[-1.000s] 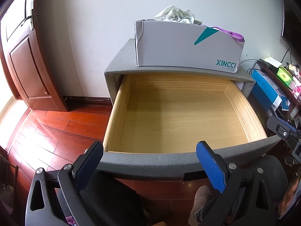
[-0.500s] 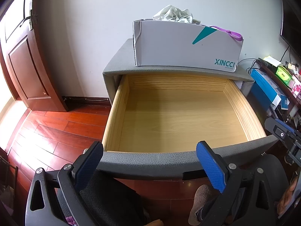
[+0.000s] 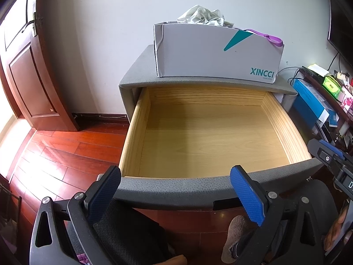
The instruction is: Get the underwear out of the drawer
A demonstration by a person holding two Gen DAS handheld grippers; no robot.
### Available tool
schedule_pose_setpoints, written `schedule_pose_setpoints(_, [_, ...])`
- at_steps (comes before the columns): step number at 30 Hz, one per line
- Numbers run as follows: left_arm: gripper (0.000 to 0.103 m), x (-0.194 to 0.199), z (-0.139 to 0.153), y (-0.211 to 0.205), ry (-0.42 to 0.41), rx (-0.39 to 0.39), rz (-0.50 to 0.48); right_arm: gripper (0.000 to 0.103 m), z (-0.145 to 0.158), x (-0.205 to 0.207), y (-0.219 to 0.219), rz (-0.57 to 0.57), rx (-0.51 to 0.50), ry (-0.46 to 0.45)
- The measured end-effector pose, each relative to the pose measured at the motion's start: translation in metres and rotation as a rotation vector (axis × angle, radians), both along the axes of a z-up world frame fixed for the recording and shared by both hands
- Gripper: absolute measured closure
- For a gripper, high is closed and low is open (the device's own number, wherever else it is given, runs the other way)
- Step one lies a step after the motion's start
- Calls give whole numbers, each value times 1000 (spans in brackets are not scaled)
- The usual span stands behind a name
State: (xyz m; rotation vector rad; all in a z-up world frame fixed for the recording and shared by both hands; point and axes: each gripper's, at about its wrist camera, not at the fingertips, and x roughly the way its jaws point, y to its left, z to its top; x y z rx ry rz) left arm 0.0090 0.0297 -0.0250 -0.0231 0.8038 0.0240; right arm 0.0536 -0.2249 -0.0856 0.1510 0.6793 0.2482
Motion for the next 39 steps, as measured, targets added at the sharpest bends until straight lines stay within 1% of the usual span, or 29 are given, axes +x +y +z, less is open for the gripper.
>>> schedule_pose_setpoints(4, [4,1,1,-2,2,10,-5,50,0,-1,0,1,1,1])
schedule_pose_setpoints(13, [4,2,2,-3,7,3,-13,50,-1,-1,2,14,-2,5])
schedule_pose_setpoints(39, [4,1,4,-9,22,15,-43,50,0,-1,1,9,1,12])
